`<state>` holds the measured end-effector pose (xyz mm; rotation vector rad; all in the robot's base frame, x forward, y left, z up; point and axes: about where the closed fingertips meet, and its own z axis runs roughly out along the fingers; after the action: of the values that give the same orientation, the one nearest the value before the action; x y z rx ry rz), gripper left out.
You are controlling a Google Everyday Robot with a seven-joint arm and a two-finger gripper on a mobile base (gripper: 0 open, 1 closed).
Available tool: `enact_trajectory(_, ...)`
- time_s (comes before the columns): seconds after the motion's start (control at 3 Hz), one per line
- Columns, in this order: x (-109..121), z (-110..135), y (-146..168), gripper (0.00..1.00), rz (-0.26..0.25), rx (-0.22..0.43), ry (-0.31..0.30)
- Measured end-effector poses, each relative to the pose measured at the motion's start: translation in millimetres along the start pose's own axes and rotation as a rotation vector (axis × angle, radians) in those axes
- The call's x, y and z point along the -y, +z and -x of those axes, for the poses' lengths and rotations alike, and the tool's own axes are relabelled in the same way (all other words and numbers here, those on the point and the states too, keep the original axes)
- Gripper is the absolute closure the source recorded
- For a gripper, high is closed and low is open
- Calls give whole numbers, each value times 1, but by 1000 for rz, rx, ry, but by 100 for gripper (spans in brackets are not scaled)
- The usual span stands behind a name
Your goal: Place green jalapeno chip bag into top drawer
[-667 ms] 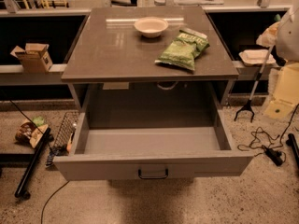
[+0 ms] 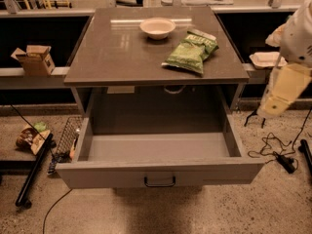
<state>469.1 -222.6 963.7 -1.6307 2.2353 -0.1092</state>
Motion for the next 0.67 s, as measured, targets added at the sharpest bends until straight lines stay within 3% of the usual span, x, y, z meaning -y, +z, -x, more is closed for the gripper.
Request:
enact_trajectory(0.33, 62, 1, 53, 0, -68, 74, 155)
enact_trajectory(0.67, 115, 12, 112, 0, -91, 169, 315)
